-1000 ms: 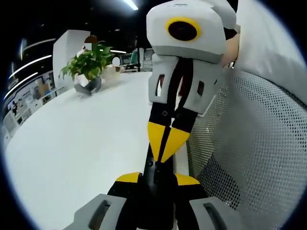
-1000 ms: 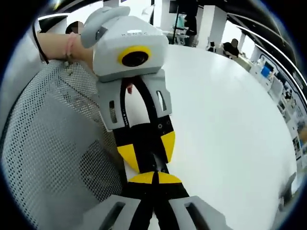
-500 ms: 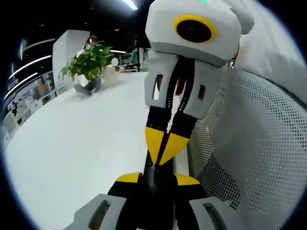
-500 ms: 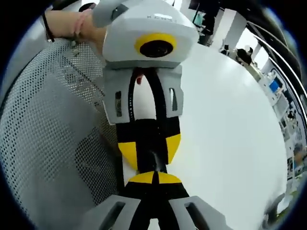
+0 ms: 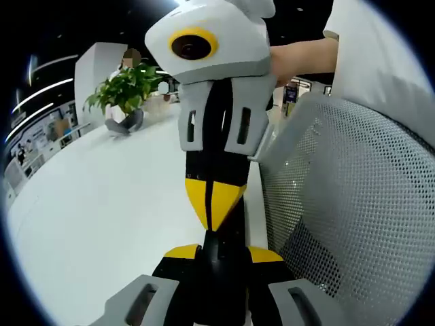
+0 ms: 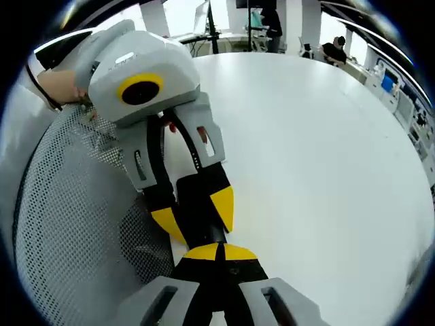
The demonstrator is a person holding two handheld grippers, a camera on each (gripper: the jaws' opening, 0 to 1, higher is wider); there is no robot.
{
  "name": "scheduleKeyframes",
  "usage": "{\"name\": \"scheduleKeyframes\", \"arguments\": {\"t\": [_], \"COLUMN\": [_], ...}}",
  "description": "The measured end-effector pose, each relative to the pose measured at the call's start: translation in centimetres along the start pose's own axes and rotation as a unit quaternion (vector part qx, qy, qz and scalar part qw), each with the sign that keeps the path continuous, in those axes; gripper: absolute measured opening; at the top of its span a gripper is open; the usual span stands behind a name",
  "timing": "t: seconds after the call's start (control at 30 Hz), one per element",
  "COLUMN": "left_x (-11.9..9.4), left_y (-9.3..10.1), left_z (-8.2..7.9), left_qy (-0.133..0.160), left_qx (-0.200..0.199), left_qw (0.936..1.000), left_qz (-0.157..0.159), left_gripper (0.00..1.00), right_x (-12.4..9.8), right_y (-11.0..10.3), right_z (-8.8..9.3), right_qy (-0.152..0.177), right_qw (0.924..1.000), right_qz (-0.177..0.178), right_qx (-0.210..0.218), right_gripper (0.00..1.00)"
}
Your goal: Press the specified remote control buttons in sequence, fully releasing each button before pressing the next.
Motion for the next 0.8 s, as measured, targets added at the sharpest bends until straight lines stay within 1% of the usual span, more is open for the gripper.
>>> {"name": "scheduleKeyframes", "arguments": {"t": [0.03, 0.13, 0.2, 0.27, 0.3, 0.4, 0.53, 0.6, 0.63, 0.7, 0.73, 0.8], "left_x": [0.0, 0.0, 0.0, 0.0, 0.0, 0.0, 0.0, 0.0, 0.0, 0.0, 0.0, 0.0], "left_y": [0.0, 0.0, -0.1, -0.1, -0.1, -0.1, -0.1, -0.1, -0.1, -0.1, -0.1, -0.1], "left_z": [0.0, 0.0, 0.0, 0.0, 0.0, 0.0, 0.0, 0.0, 0.0, 0.0, 0.0, 0.0], "left_qy": [0.000, 0.000, 0.001, 0.001, 0.000, 0.000, 0.000, 0.001, 0.001, 0.001, 0.001, 0.001], "left_qx": [0.000, 0.001, 0.001, 0.001, 0.001, 0.001, 0.001, 0.000, 0.000, 0.000, 0.000, -0.001], "left_qw": [1.0000, 1.0000, 1.0000, 1.0000, 1.0000, 1.0000, 1.0000, 1.0000, 1.0000, 1.0000, 1.0000, 1.0000], "left_qz": [0.000, 0.001, 0.002, 0.002, 0.002, 0.002, 0.001, 0.000, 0.000, 0.001, 0.001, 0.000], "left_gripper": [0.25, 0.25, 0.25, 0.25, 0.25, 0.25, 0.24, 0.24, 0.24, 0.24, 0.24, 0.25], "right_x": [0.0, 0.1, 0.2, 0.5, 0.6, 1.0, 1.2, 1.1, 1.0, 0.7, 0.5, 0.1], "right_y": [-0.1, 0.5, 0.8, 1.0, 1.0, 1.0, 0.6, 0.4, 0.3, 0.3, 0.3, 0.2], "right_z": [0.0, -0.1, -0.5, -0.8, -1.0, -1.4, -1.7, -1.6, -1.4, -1.1, -0.7, -0.2], "right_qy": [-0.004, -0.020, -0.038, -0.058, -0.071, -0.096, -0.111, -0.109, -0.102, -0.073, -0.046, -0.015], "right_qw": [0.9999, 0.9991, 0.9978, 0.9963, 0.9953, 0.9933, 0.9929, 0.9936, 0.9946, 0.9972, 0.9986, 0.9989], "right_qz": [-0.009, -0.031, -0.047, -0.055, -0.055, -0.054, -0.038, -0.029, -0.020, -0.012, -0.008, 0.007], "right_qx": [0.010, 0.022, 0.027, 0.034, 0.037, 0.034, 0.020, 0.008, 0.007, 0.011, 0.024, 0.044], "right_gripper": [0.00, 0.00, 0.00, 0.00, 0.00, 0.00, 0.00, 0.00, 0.00, 0.00, 0.00, 0.00]}}
Point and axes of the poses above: the point that each gripper's makers call its tool centre point, and the gripper's own axes: x roughly forward along the fingers, y roughly to its right, z roughly out of its underside, the point moved 9 cm from there along -x, roughly backward along the fingers, and after that the axes turned 13 degrees about y, right-handed, at the moved point
